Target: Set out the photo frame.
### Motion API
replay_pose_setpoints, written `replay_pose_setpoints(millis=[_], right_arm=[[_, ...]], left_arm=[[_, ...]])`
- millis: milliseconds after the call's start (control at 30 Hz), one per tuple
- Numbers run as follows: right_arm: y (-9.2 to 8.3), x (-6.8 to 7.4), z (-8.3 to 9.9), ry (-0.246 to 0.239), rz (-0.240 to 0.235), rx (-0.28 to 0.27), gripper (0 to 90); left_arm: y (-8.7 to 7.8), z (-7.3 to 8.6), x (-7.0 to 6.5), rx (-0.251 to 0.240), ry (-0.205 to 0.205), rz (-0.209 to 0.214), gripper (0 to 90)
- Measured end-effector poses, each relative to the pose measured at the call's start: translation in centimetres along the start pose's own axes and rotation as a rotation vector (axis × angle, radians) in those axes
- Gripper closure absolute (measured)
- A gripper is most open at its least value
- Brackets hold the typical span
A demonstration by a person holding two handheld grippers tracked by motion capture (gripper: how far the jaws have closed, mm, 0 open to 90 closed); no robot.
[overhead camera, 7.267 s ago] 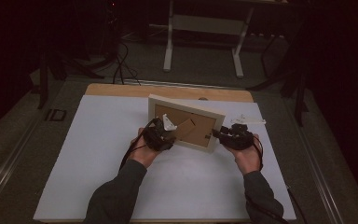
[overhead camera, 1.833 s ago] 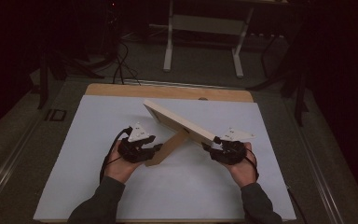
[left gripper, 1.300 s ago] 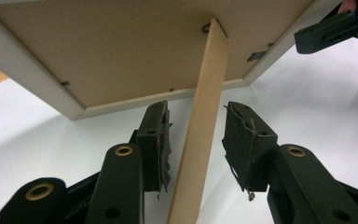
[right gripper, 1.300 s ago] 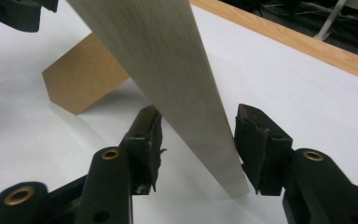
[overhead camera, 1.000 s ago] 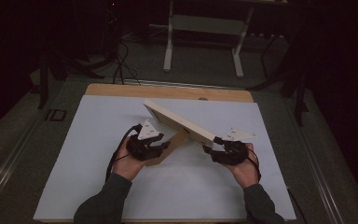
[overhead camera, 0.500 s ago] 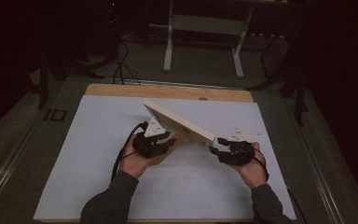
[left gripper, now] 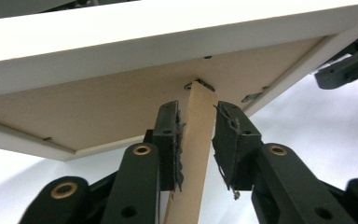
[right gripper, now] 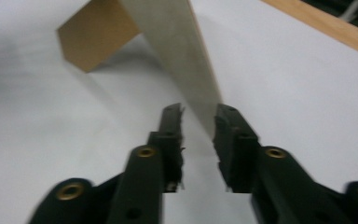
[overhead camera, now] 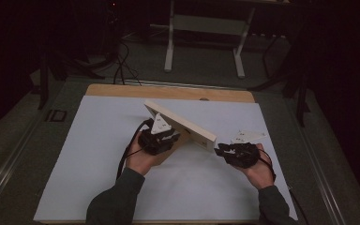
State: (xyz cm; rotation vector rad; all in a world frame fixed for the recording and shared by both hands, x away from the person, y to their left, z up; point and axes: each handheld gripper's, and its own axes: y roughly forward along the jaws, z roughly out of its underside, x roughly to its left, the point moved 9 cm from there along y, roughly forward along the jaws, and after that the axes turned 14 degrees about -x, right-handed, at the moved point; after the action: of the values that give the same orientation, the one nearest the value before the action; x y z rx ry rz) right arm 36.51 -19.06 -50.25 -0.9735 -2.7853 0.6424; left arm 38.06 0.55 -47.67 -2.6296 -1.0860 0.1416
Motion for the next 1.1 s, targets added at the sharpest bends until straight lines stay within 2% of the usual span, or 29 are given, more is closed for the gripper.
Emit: replay_pose_setpoints(millis=[67, 133, 300, 400, 600, 700, 800, 967, 1000, 1100], right_arm=[[-0.1, 0.0, 0.0, -0.001, -0.005, 0.003, 78.5], [-0.3, 0.0, -0.2, -0.009, -0.007, 0.01, 88.9], [-0.2, -0.5, -0.5, -0.031, 0.029, 0.039, 90.0], [-0.1, -0.7, -1.0, -0.02, 0.044, 0.021, 90.0], [0.7, -1.0, -2.1, -0.005, 0.073, -0.01, 90.0], [0.9, -1.0, -2.6, 0.006, 0.072, -0.024, 90.0], [1.1, -1.1, -3.4, 0.035, 0.071, -0.065, 90.0], [1.2, -1.1, -4.0, 0.058, 0.062, -0.103, 90.0], [1.2, -1.0, -4.3, 0.074, 0.048, -0.124, 90.0], [1.2, -1.0, -4.4, 0.084, 0.038, -0.137, 90.0]], left_arm=[[0.1, 0.0, 0.0, 0.004, 0.0, -0.003, 74.7], [0.4, -0.1, 0.2, 0.009, -0.008, -0.022, 77.1], [0.9, -0.4, 0.1, 0.01, -0.024, -0.03, 82.7], [1.1, -0.6, 0.0, 0.009, -0.013, -0.034, 89.4], [1.5, -0.7, 0.0, 0.013, -0.014, -0.041, 90.0], [1.6, -0.7, 0.0, 0.014, -0.016, -0.042, 90.0], [1.8, -0.8, 0.0, 0.014, -0.021, -0.046, 90.0], [2.0, -0.8, 0.0, 0.018, -0.021, -0.045, 90.0], [2.1, -0.8, 0.0, 0.021, -0.02, -0.044, 90.0], [2.3, -0.8, -0.1, 0.021, -0.024, -0.045, 90.0]])
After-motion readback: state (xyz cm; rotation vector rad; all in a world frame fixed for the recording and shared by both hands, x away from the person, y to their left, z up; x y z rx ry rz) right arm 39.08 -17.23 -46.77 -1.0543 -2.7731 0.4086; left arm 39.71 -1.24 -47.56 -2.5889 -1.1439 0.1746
